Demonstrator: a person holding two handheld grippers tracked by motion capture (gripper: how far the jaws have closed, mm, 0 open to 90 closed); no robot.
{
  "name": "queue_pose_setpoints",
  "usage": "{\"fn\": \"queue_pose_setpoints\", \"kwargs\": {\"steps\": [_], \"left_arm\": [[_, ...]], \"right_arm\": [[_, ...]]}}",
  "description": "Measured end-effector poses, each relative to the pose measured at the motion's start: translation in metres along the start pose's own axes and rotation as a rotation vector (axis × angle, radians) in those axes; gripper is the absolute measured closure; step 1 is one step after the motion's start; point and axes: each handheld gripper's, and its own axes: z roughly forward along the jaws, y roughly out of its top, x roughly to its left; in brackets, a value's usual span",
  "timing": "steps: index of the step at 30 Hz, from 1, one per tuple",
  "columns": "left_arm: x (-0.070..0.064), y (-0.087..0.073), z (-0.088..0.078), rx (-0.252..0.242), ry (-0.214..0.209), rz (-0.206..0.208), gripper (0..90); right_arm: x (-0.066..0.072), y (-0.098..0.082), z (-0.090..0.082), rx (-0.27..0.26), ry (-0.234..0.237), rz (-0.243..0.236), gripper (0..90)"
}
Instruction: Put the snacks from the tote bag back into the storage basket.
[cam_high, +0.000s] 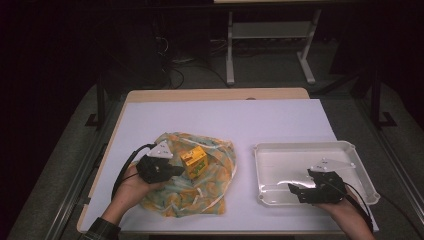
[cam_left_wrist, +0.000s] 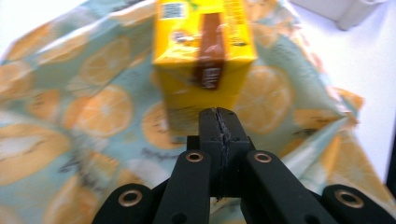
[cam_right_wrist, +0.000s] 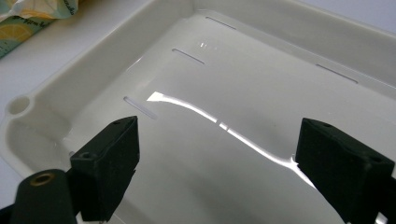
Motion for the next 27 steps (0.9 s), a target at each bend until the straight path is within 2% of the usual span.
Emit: {"fn": "queue_pose_setpoints", "kwargs": {"steps": [2, 7, 10, 14, 27], "left_arm": [[0.007, -0.001, -0.001, -0.001, 0.037, -0.007, 89.6], [0.018, -0.001, 0.002, -0.008, 0.068, -0.030, 89.6], [0.020, 0.000, 0.005, -0.005, 0.069, -0.024, 89.6], [0.016, 0.002, 0.008, -0.003, 0.056, -0.014, 89.6], [0.011, 0.001, 0.008, 0.003, 0.029, -0.005, 89.6]], "right_arm": [[0.000, 0.000, 0.000, 0.000, 0.001, 0.000, 13.2], [0.001, 0.001, 0.001, 0.006, 0.002, 0.002, 13.3], [0.001, 0.001, 0.002, 0.009, 0.002, 0.001, 13.3], [0.001, 0.001, 0.002, 0.008, 0.002, 0.003, 13.3], [0.001, 0.001, 0.001, 0.007, 0.004, 0.005, 13.3]]}}
